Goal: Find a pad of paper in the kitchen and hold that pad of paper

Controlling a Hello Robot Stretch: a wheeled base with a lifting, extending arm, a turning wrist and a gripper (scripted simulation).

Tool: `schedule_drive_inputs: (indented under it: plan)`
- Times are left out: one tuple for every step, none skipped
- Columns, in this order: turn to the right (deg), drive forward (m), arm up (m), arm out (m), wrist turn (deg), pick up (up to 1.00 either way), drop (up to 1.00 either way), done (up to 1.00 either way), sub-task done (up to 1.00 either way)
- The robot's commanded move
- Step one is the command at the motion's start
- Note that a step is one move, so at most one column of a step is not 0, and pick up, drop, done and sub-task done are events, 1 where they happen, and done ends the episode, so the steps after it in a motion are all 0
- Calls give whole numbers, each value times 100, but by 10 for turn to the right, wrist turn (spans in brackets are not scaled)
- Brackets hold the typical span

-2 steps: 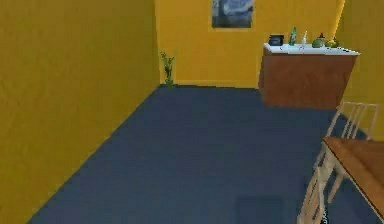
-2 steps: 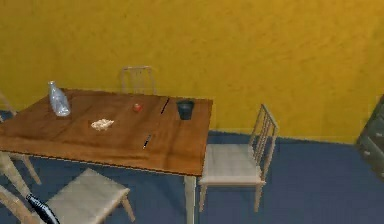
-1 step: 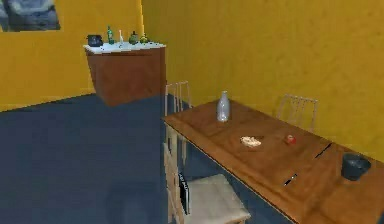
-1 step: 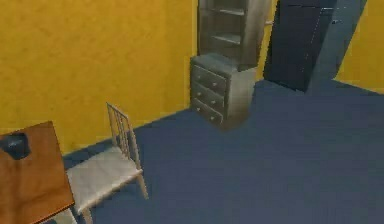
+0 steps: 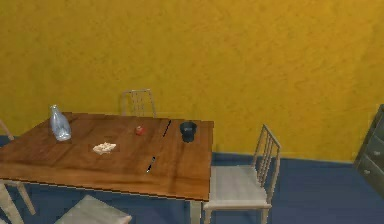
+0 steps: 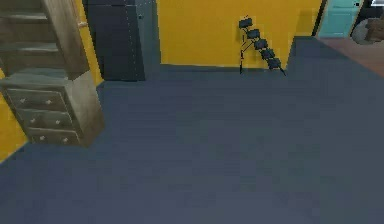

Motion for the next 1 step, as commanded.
schedule_drive_inputs:
  plan:
    - [120, 0, 0, 0, 0, 0, 0, 0, 0]
